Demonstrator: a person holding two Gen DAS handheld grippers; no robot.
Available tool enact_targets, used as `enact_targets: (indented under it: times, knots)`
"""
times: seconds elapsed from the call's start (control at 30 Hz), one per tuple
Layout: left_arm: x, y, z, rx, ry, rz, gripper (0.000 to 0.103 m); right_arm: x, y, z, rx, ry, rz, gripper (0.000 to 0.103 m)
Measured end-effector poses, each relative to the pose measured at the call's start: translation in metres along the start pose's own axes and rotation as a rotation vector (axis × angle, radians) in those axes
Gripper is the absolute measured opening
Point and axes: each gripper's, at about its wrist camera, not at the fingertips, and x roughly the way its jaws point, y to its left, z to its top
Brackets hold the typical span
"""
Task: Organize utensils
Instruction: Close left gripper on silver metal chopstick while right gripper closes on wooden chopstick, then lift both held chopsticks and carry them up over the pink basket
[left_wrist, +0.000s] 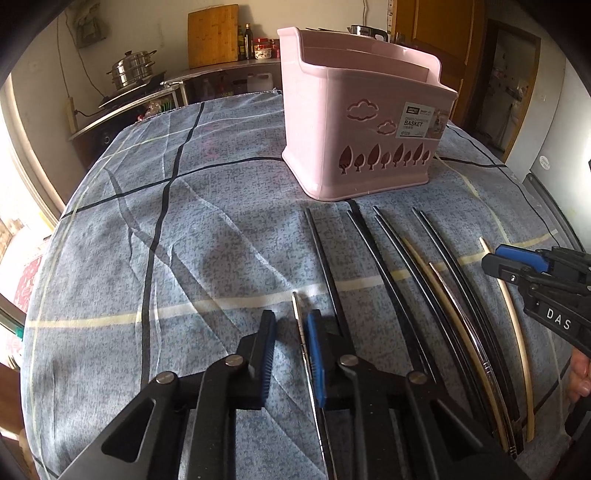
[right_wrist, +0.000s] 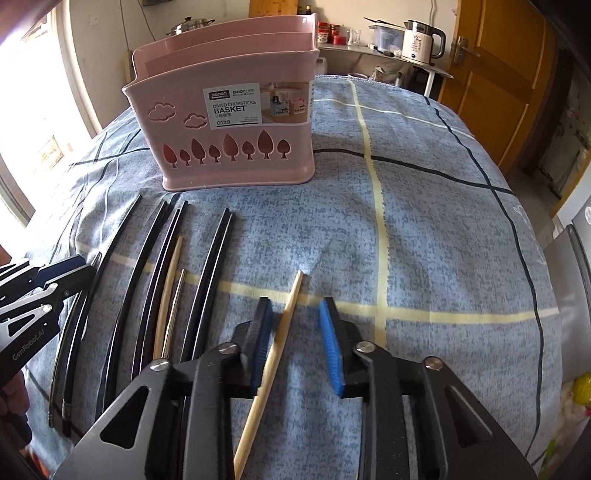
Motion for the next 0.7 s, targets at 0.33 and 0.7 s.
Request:
enact_targets:
  times: [0.33,0.7]
  knots:
    - [-0.002,0.015,0.006,-0.062,0.026,-0.047,0.004,-0.008,-0.014,0.005,0.051,-0.003,0.086,0.009]
    - [-0.047,0.029,0.024,-0.087,-0.057,-0.089,0.004,-0.038,-0.019,0.019,0.068,-0.070,0.134,0.007]
